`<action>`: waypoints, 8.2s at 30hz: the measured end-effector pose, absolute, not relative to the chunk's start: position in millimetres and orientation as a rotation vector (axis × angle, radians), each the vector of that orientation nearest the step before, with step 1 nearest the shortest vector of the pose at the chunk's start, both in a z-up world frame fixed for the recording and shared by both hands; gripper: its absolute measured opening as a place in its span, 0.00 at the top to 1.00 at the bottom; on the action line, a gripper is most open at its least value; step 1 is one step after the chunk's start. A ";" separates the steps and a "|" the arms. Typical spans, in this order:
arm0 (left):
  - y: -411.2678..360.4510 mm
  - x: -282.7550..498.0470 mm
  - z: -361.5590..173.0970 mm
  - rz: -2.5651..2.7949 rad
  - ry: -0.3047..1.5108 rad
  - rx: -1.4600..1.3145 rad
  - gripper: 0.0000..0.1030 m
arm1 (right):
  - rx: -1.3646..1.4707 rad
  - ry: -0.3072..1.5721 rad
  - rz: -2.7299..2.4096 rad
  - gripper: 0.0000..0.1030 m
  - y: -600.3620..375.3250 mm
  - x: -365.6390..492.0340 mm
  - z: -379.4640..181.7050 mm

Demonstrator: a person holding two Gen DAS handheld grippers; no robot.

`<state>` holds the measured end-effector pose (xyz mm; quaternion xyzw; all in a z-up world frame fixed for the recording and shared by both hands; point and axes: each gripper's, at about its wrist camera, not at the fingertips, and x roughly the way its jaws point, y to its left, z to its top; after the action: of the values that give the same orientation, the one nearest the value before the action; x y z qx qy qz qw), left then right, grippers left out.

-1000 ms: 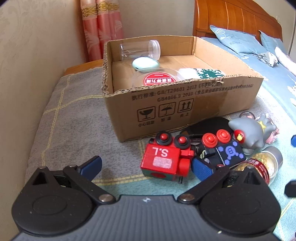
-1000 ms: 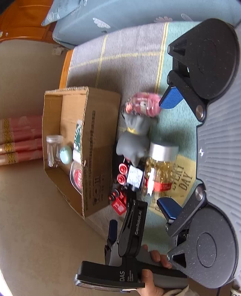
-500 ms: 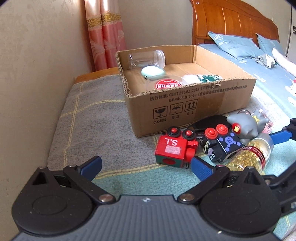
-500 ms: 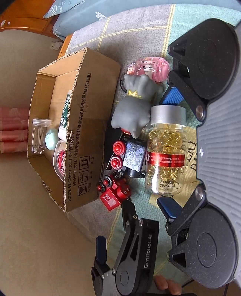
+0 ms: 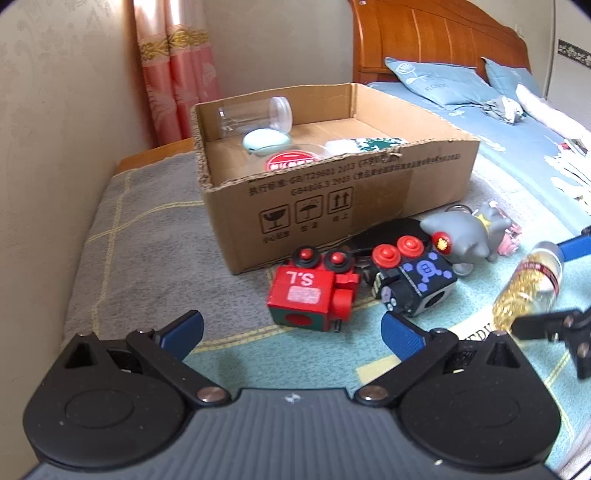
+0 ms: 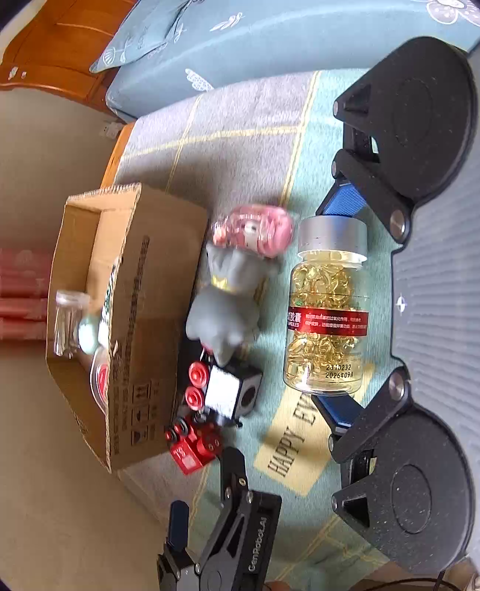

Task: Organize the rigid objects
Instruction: 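Close left tool on red toy train while right tool moves to black-blue toy block, then close right tool on black-blue toy block with red knobs, then carry both toys over the cardboard box and open both tools, then move left tool to grey cat figurine while right tool approaches gold capsule bottle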

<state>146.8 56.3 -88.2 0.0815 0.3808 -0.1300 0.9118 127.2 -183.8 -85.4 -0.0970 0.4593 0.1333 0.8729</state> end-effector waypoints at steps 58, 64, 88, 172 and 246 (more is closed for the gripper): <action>107.2 91.8 -93.1 -0.198 0.822 0.094 0.52 | -0.420 0.843 0.816 0.00 -62.7 133.1 -114.1; 106.7 81.7 -91.1 -0.207 0.826 0.133 0.52 | -0.445 0.831 0.835 0.00 -57.3 140.3 -113.4; 100.5 66.5 -90.3 -0.270 0.841 0.142 0.50 | -0.530 0.790 0.942 0.49 -63.7 121.8 -101.8; 57.8 158.2 5.5 -0.155 0.718 0.199 0.51 | -0.195 0.742 0.398 0.00 -203.5 257.6 8.4; -39.0 174.2 -45.8 -0.317 0.823 0.100 0.01 | -0.050 0.879 0.412 0.00 -224.9 123.4 -96.7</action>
<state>174.2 -39.0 -45.8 0.0484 0.3981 -0.1535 0.9031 123.4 -224.9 -96.7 -0.0242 0.4226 0.1978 0.8842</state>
